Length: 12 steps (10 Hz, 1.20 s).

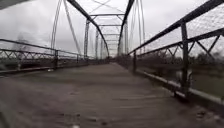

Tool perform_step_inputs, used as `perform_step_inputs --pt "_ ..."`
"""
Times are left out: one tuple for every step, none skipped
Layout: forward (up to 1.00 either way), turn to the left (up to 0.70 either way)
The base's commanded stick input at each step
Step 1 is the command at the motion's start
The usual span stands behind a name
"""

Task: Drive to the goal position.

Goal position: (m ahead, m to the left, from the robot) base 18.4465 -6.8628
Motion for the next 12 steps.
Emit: perform_step_inputs --pt "0.7 0.0" --pt "0.7 0.0" --pt "0.7 0.0" --pt "0.7 0.0" --pt "0.7 0.0" --pt "0.7 0.0" --pt "0.7 0.0" --pt "0.7 0.0" --pt "0.7 0.0" --pt "0.7 0.0" --pt "0.7 0.0" --pt "0.7 0.0"
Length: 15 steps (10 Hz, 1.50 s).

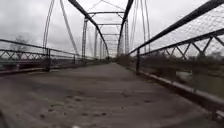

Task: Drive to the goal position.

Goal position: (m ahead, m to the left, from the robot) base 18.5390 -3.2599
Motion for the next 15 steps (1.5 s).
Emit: perform_step_inputs --pt "0.7 0.0" --pt "0.7 0.0" --pt "0.7 0.0" --pt "0.7 0.09" --pt "0.7 0.28" --pt "0.7 0.35" --pt "0.7 0.35" --pt "0.7 0.11" --pt "0.7 0.0" --pt "0.7 0.0" --pt "0.7 0.0" --pt "0.7 0.0" --pt "0.7 0.0" --pt "0.7 0.0" --pt "0.7 0.0"
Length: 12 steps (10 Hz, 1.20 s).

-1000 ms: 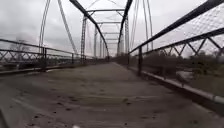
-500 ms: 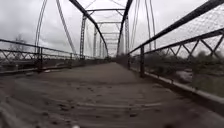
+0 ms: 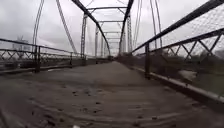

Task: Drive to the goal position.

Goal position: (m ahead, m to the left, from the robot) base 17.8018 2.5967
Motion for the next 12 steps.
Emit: perform_step_inputs --pt "0.7 0.0" --pt "0.7 0.0" --pt "0.7 0.0" --pt "0.7 0.0" --pt "0.7 0.0" --pt "0.7 0.0" --pt "0.7 0.0" --pt "0.7 0.0" --pt "0.7 0.0" --pt "0.7 0.0" --pt "0.7 0.0" --pt "0.7 0.0"
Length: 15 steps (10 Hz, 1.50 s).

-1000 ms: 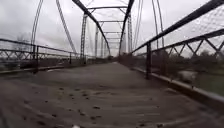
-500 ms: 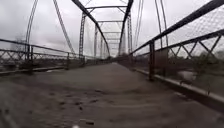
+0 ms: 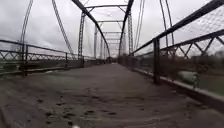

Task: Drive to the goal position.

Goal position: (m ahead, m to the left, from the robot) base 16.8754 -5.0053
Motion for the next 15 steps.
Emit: perform_step_inputs --pt "0.7 0.0" --pt "0.7 0.0" --pt "0.7 0.0" --pt "0.7 0.0" --pt "0.7 0.0" --pt "0.7 0.0" --pt "0.7 0.0" --pt "0.7 0.0" --pt "0.7 0.0" --pt "0.7 0.0" --pt "0.7 0.0" --pt "0.7 0.0" --pt "0.7 0.0" --pt "0.7 0.0" --pt "0.7 0.0"
